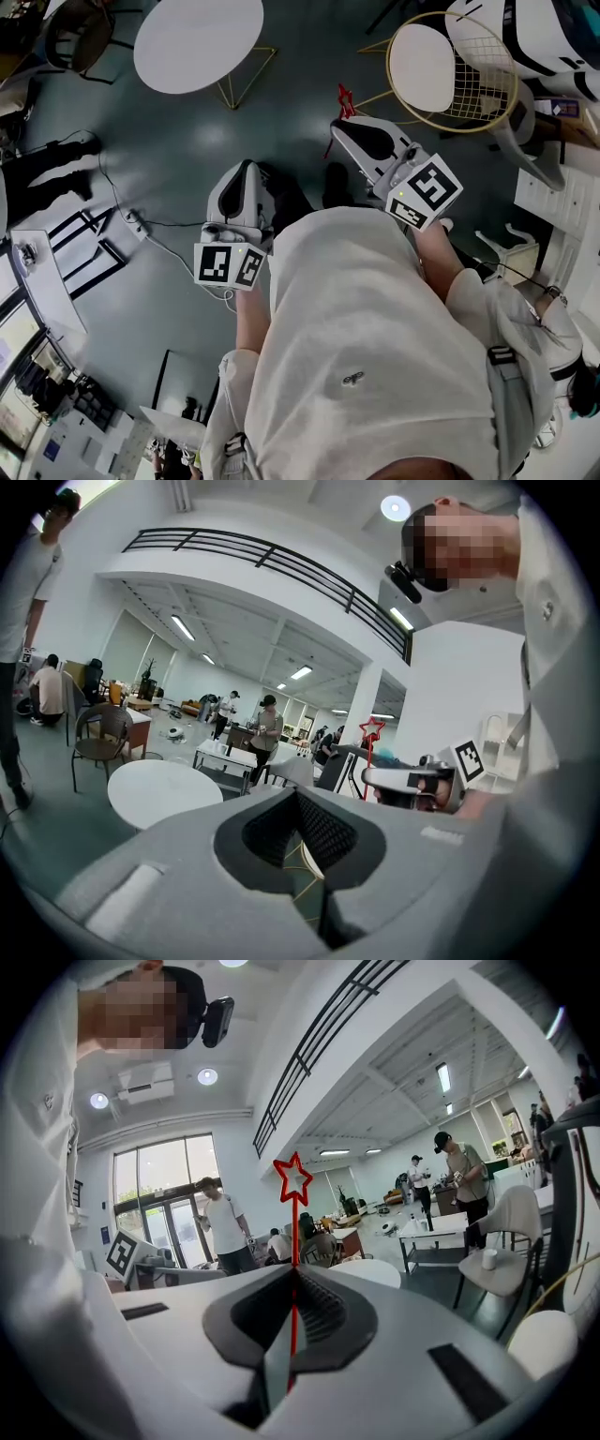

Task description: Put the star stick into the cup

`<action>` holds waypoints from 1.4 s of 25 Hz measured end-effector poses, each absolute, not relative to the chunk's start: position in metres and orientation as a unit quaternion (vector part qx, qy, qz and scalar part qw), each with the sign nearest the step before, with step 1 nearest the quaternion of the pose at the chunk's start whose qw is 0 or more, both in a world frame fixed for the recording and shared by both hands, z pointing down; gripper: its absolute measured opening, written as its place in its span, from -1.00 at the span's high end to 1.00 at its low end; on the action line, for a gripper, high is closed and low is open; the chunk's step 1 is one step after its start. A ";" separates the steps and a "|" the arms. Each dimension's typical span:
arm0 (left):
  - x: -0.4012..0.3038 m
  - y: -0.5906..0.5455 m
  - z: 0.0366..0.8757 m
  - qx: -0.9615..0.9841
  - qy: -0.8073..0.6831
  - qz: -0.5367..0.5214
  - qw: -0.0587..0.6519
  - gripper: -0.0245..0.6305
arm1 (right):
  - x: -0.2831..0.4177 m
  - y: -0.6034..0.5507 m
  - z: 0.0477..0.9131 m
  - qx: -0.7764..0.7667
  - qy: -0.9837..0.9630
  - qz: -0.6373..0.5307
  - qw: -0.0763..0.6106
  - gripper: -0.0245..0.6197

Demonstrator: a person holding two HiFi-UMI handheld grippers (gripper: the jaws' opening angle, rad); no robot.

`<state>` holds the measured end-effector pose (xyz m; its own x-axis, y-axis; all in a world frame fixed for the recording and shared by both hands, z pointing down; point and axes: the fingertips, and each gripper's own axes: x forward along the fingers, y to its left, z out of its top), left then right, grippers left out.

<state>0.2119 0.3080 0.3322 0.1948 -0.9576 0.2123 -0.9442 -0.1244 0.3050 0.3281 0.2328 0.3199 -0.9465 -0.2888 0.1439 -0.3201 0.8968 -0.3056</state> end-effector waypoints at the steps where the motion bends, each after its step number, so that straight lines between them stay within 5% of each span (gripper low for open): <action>1: 0.210 0.306 0.333 0.751 -0.633 -0.018 0.190 0.90 | 0.327 0.231 0.320 0.159 -0.972 0.166 0.049 0.89; 35: -0.044 0.315 0.342 0.750 -0.631 -0.001 0.198 0.90 | 0.067 0.215 0.319 0.182 -0.963 0.179 0.084 0.88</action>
<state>-0.0437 0.3148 0.3417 0.2049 -0.9466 0.2491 -0.9460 -0.1262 0.2984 0.0674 0.2154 0.3187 -0.9200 -0.3201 0.2261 -0.3800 0.8697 -0.3150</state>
